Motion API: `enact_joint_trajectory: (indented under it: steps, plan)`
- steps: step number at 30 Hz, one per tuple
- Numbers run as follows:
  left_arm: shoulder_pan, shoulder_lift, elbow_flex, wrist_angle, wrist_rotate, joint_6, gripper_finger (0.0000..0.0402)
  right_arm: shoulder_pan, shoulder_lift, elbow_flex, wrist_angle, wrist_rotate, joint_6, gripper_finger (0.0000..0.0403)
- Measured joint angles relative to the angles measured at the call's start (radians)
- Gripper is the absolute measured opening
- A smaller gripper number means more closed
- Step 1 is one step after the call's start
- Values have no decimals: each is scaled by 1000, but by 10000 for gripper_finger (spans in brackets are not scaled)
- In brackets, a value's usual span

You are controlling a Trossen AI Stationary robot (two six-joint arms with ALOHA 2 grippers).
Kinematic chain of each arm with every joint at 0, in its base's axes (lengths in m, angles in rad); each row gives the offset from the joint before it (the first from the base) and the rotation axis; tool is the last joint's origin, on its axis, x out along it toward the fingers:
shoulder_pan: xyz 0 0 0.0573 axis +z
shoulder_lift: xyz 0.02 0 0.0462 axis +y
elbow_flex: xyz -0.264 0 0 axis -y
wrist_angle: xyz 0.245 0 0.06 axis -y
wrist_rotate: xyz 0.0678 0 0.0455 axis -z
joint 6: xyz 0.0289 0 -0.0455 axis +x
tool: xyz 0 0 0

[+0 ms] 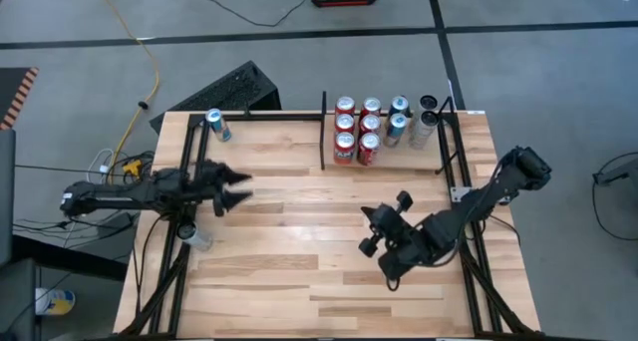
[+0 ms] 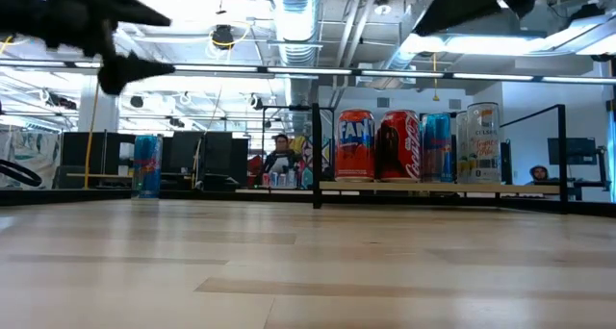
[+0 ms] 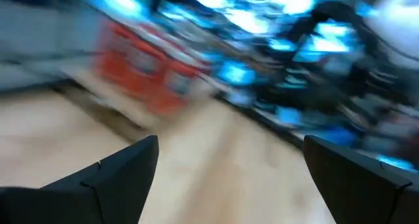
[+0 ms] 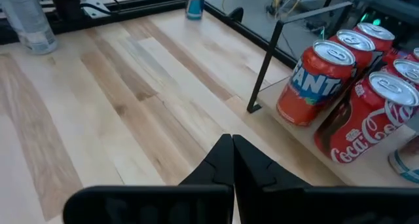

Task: Place canned beverage on shelf
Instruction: Put the blue soda can on the shelf aligned with the other blue soda cans

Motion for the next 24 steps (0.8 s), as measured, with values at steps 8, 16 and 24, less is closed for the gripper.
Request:
enact_joint_trajectory:
  steps: [8,16,24]
  plan:
    - [285,500,603,-659,-270,210,326,-7,0,-88,101,4,3,21]
    - [736,1027,1111,-1012,-134,430,305,0,19,-102,171,-2,2,21]
    - [994,1331,1355,-1309,92,477,305,44,18,-102,167,-5,-1,27]
